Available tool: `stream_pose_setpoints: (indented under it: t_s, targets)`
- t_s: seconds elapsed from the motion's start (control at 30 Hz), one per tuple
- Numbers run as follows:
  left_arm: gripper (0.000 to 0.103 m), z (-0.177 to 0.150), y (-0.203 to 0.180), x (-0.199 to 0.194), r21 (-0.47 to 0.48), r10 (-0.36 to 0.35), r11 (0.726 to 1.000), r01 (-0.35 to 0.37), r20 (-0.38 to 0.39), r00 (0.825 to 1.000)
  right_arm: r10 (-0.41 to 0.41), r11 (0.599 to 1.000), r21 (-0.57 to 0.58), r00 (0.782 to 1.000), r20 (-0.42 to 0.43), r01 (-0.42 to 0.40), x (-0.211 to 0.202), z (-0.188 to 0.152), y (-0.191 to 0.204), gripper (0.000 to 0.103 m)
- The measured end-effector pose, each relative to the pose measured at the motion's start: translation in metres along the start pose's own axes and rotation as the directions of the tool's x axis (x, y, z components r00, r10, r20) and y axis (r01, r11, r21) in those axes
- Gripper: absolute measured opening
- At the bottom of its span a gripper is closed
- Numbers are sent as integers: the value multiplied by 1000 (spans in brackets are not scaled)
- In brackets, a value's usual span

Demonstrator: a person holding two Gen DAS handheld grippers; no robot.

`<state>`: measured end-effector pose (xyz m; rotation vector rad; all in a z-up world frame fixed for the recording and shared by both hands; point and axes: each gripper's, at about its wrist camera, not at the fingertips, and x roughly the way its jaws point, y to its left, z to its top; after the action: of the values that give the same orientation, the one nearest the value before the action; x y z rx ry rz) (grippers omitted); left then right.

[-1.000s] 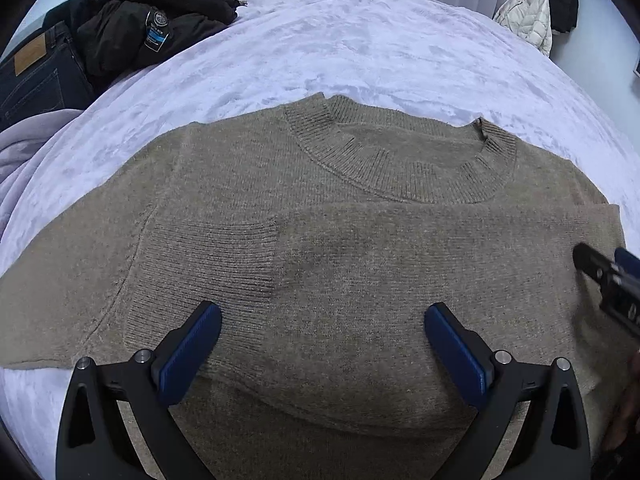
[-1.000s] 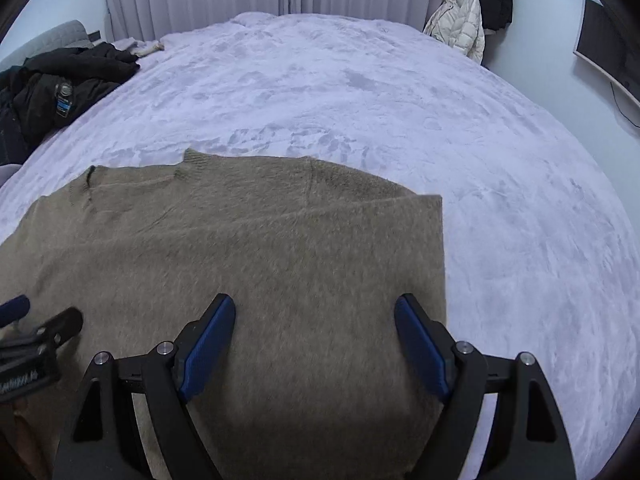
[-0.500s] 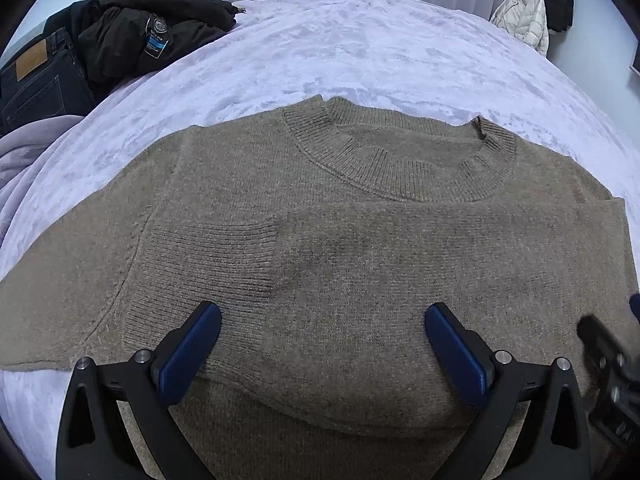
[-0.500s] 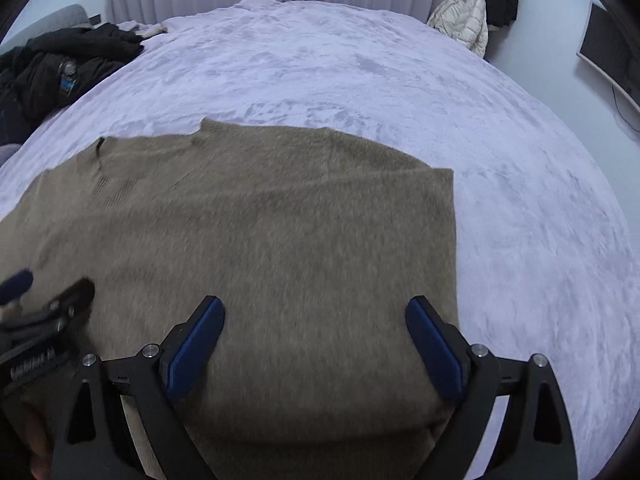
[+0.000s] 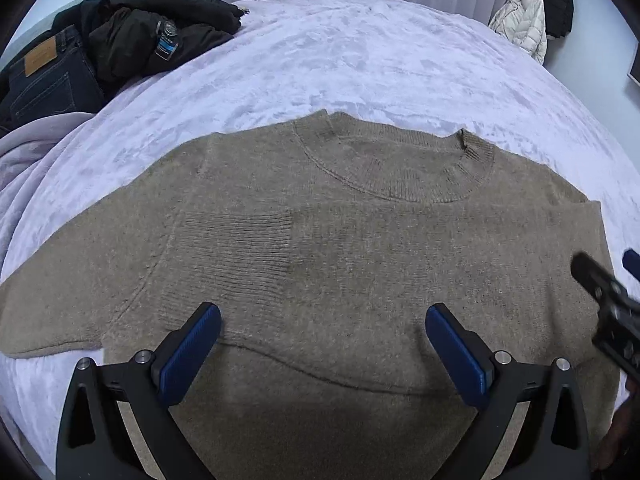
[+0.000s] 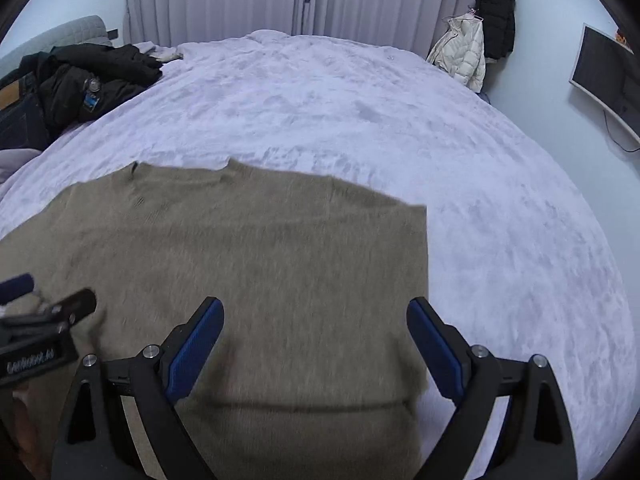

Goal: Fold small clothes
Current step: 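Grasp the other sleeve cuff with the left gripper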

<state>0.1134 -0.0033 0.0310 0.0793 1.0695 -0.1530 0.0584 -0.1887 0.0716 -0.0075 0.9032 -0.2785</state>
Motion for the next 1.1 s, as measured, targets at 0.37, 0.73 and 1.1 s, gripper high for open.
stream_pose_setpoints:
  t_s: [0.37, 0.73, 1.1]
  targets:
    - [103, -17, 16, 5, 2, 118, 993, -118, 3, 993, 95, 995, 2, 988, -122, -95, 32, 8, 23, 94]
    - [103, -60, 147, -32, -354, 100, 929, -104, -30, 995, 87, 976, -200, 996, -28, -91, 18, -40, 83, 95]
    - [103, -154, 435, -46, -901, 3, 401, 164, 180, 984, 111, 979, -167, 993, -31, -115, 20, -42, 82, 96]
